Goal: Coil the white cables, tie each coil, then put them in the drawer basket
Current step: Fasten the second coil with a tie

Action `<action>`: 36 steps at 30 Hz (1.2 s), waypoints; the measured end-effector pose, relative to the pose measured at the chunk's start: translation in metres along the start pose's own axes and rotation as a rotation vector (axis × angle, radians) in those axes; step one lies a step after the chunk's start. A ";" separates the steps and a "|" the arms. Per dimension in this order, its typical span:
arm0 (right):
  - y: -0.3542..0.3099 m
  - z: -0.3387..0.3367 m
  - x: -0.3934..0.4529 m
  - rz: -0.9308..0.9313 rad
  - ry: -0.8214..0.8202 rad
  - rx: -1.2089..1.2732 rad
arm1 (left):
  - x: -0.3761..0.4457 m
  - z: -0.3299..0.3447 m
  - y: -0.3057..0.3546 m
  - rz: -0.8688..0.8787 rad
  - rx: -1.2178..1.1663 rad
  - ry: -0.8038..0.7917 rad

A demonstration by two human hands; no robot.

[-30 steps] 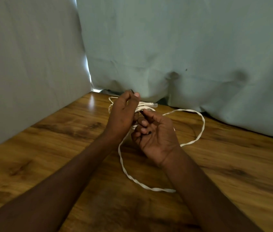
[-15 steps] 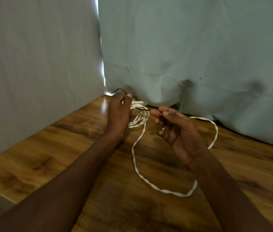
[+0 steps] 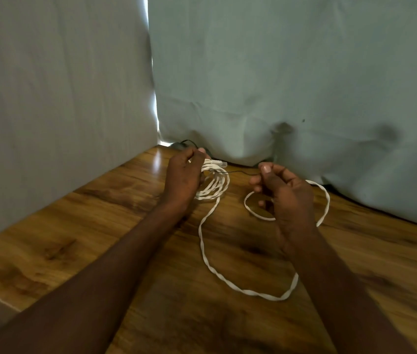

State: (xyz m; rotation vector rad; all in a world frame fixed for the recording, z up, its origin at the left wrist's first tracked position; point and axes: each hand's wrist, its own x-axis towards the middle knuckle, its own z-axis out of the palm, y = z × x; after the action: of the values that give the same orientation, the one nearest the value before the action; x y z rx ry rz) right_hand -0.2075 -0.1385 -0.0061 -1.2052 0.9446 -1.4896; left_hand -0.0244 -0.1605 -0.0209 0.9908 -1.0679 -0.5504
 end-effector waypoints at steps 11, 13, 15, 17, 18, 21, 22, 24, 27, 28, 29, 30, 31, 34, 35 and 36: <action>-0.007 -0.010 0.007 0.081 -0.099 0.426 | 0.002 0.000 -0.001 -0.076 0.002 0.028; -0.008 -0.011 0.007 0.058 -0.124 0.457 | 0.002 -0.001 -0.001 -0.076 -0.013 0.040; -0.010 -0.011 0.007 0.033 -0.141 0.478 | 0.003 -0.001 -0.002 -0.077 -0.009 0.039; -0.012 -0.012 0.006 0.018 -0.175 0.487 | 0.004 0.000 -0.005 -0.089 -0.001 0.024; -0.012 -0.013 0.007 0.014 -0.206 0.490 | 0.004 0.001 -0.006 -0.092 0.006 0.015; -0.014 -0.017 0.006 0.016 -0.318 0.461 | 0.004 0.001 -0.010 -0.088 0.017 -0.018; -0.014 -0.019 0.007 0.012 -0.370 0.454 | 0.004 0.001 -0.010 -0.083 0.018 -0.027; -0.015 -0.023 0.008 0.005 -0.488 0.416 | 0.003 0.002 -0.008 -0.079 0.038 -0.029; -0.017 -0.029 0.007 0.050 -0.655 0.352 | 0.000 0.003 -0.005 -0.079 0.069 -0.035; -0.017 -0.031 0.007 0.065 -0.692 0.343 | -0.001 0.003 -0.004 -0.078 0.074 -0.034; -0.017 -0.032 0.007 0.077 -0.717 0.328 | -0.001 0.003 -0.003 -0.076 0.076 -0.033; -0.018 -0.033 0.007 0.082 -0.743 0.329 | -0.001 0.002 -0.003 -0.070 0.077 -0.033; -0.018 -0.034 0.007 0.092 -0.751 0.326 | -0.001 0.002 -0.004 -0.063 0.080 -0.035; -0.019 -0.036 0.007 0.098 -0.760 0.318 | 0.000 0.003 -0.005 -0.042 0.110 -0.035; -0.019 -0.036 0.007 0.101 -0.746 0.326 | 0.000 0.003 -0.006 -0.036 0.112 -0.035; -0.020 -0.035 0.007 0.100 -0.708 0.347 | 0.000 0.003 -0.006 -0.029 0.110 -0.037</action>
State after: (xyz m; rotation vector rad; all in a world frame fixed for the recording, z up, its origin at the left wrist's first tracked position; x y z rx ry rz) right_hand -0.2466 -0.1402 0.0073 -1.2657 0.2499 -0.9725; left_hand -0.0263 -0.1648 -0.0261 1.0980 -1.1279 -0.5400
